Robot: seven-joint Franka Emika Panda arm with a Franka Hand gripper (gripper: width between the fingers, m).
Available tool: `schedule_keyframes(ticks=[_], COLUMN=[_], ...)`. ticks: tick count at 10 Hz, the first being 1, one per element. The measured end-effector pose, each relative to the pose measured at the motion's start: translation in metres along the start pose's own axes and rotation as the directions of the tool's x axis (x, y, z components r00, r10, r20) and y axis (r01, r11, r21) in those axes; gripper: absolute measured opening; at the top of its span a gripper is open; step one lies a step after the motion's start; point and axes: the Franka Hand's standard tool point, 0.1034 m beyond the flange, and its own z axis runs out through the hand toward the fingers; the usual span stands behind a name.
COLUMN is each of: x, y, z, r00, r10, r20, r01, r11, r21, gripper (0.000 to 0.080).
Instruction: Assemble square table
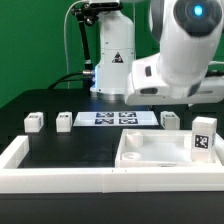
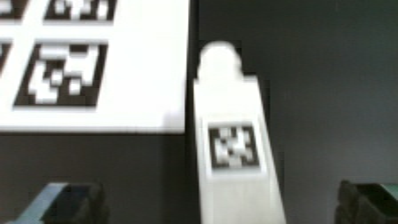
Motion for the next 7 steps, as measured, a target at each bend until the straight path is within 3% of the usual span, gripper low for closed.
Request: schedule_keyframes(ticks=[3,7], x=[0.003,0.007], y=[0.0,-0.008], z=[0.016,0.026], r00=[0.994,0.995], r10=[0.03,0.056], r20=[0.104,0.079], r01=[-0.029,-0.054], r11=[0.999,0.998], r21=[-0.014,-0.024], gripper=[0.0649,0.0649])
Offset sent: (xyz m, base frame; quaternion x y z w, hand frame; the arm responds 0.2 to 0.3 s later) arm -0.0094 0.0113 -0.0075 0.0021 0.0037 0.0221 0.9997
